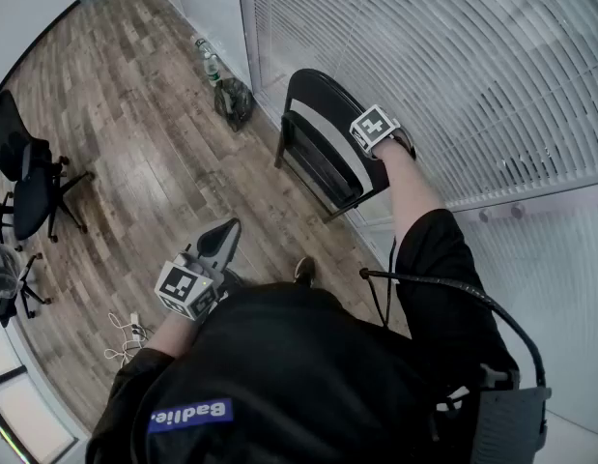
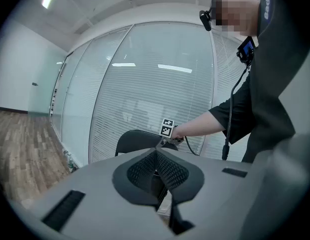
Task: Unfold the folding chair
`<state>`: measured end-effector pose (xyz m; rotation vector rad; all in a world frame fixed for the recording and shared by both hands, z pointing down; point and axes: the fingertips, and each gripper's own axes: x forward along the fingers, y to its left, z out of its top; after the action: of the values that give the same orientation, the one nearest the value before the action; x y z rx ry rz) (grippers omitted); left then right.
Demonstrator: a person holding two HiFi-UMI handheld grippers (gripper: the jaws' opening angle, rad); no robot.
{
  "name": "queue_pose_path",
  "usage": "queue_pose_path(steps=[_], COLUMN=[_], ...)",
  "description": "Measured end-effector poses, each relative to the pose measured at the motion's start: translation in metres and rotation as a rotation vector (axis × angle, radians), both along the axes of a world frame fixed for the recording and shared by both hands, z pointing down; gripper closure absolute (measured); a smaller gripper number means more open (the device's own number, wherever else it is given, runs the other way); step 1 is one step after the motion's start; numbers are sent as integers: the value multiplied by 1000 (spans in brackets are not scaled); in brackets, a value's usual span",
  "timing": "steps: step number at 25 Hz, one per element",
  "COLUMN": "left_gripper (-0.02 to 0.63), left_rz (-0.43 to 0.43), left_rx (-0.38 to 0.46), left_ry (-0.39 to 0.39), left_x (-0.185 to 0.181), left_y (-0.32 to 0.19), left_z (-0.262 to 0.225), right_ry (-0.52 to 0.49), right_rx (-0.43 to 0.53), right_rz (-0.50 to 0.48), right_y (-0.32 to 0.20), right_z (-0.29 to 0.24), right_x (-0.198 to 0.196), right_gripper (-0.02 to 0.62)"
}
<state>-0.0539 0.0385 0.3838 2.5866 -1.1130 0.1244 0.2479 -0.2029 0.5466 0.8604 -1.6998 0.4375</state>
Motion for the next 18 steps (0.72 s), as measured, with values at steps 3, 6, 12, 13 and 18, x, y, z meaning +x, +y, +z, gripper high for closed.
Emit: queue_pose_path(steps=[3,6,12,13,18], left_gripper=[601,601,601,601,601], left_rz=[3,5,10,11,14], left_rx=[-2,-13,-32,-32,-40], left_ry=[-2,0,0,-1,3], left_x=[2,3,5,6,6], left_y=[4,4,6,6,5], left_z=[3,6,9,10,13], right_ry=[1,2,6,5,5], right_rx=[1,2,6,5,6], right_rz=[-3,-4,-17,-19,-18], right_y=[2,2,3,3,-1], right_z=[1,2,1,1,1], right_x=[1,0,-2,-1,-2], right_gripper=[477,477,477,477,477])
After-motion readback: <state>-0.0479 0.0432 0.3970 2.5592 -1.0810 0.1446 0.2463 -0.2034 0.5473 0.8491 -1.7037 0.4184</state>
